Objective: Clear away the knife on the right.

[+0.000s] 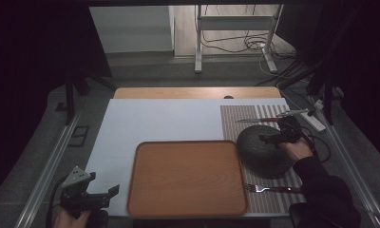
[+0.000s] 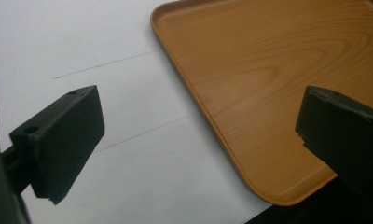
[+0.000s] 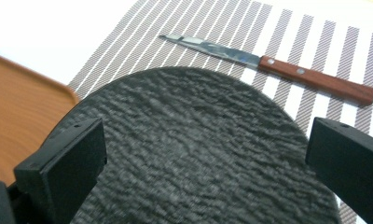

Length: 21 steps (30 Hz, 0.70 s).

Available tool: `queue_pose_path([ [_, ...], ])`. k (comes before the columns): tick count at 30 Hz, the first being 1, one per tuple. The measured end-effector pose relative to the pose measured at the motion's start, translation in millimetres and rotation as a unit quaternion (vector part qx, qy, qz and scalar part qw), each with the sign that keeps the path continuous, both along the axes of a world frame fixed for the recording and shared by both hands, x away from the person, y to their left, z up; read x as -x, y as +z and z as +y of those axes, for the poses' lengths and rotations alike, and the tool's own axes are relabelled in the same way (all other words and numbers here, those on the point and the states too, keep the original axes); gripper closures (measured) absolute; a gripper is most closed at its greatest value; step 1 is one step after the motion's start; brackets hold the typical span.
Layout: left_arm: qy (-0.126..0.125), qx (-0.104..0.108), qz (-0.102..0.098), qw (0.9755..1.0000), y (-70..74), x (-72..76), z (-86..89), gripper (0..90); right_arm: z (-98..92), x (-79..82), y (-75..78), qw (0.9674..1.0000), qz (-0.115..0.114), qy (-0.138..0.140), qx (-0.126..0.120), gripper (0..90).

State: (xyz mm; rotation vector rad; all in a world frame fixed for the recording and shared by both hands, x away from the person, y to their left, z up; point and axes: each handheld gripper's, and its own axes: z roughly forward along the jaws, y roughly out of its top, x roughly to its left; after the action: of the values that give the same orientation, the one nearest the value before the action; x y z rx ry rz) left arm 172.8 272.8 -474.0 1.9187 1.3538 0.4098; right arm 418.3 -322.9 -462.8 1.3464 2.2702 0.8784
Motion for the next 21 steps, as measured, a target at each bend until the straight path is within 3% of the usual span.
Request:
queue_pose_path([
  [12,-0.001,0.0,0.001,1.0,-0.1,-0.4,0.2,2.0,0.2,-24.3,-8.4,0.9999,0.006,-0.002,0.011,0.0],
  [21,-0.001,0.001,0.003,1.0,-0.2,-0.6,0.3,2.0,-3.1,-41.1,-10.4,0.9995,0.026,-0.013,0.008,0.0],
])
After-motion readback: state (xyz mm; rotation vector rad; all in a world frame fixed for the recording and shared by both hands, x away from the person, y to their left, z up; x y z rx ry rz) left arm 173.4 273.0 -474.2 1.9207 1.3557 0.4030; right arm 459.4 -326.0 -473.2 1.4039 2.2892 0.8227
